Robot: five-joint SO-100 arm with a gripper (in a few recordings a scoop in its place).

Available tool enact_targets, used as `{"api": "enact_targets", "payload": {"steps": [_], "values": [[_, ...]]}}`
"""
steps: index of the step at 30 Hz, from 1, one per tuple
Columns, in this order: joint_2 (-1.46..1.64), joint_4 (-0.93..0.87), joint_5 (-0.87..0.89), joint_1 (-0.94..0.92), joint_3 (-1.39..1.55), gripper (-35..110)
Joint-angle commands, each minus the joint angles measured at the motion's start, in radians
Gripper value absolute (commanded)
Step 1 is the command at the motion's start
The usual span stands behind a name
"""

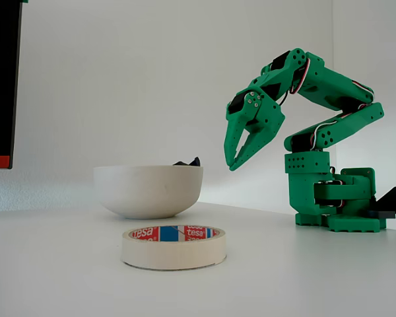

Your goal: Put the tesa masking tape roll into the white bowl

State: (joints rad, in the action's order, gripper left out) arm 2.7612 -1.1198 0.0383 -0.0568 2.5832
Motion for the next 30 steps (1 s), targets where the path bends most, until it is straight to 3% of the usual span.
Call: {"api": "enact_targets", "payload": {"steps": [1,11,19,30], "values": [[-0.189,0.117,0.021,0.067,-0.087,-8],[-0.73,0.193,0.055,0.12,-0.368,-4],[-0.749,0.186,0.11,0.169,-0.44,15],[-0.838,0.216,0.129,0.201,-0.462,18]]}}
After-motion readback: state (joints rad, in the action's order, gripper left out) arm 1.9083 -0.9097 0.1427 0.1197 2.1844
